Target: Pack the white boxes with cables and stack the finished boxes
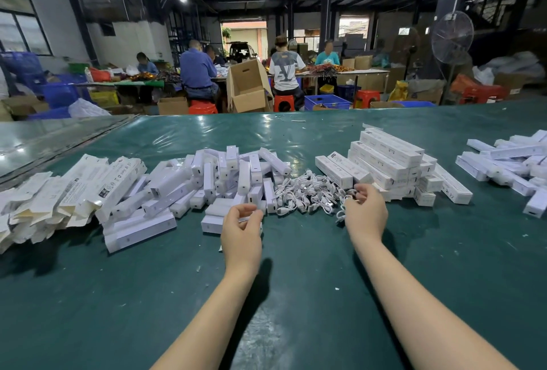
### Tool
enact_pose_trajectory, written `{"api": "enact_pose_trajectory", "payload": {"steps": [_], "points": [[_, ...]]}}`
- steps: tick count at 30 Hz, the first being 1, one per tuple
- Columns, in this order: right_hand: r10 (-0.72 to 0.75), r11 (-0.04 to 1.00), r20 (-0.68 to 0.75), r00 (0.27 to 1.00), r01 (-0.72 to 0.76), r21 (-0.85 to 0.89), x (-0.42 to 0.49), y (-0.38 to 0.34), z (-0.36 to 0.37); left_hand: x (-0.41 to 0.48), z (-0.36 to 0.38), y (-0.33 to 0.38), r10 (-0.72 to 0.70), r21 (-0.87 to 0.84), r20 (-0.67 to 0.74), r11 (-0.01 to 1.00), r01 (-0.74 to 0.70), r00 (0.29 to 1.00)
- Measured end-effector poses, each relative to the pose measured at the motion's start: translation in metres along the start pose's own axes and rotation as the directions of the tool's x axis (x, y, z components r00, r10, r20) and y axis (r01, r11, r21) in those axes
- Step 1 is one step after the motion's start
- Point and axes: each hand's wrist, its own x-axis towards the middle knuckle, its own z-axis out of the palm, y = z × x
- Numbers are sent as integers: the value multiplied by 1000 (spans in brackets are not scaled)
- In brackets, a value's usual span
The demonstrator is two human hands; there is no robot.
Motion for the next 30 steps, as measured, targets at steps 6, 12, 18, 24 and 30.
{"api": "enact_pose_trajectory", "payload": {"steps": [6, 12, 18, 24, 30], "points": [[-186, 964, 22, 982, 186, -190, -8, -2, 2, -3, -1, 1, 29, 94, 18, 995, -31, 999], [-75, 736, 349, 934, 288, -612, 44, -11, 2, -1, 0, -1, 12, 139, 42, 990, -18, 999], [11, 747, 277, 961, 176, -641, 56, -1, 5, 1, -1, -3, -24, 143, 40, 990, 18, 999], [96, 805, 266, 959, 83, -588, 51, -4, 1, 1, -1, -3, -21, 151, 50, 989, 13, 999], [-119, 965, 90, 989, 136, -222, -7, -19, 5, 0, -4, 1, 68, 221, 41, 972, -75, 997]]}}
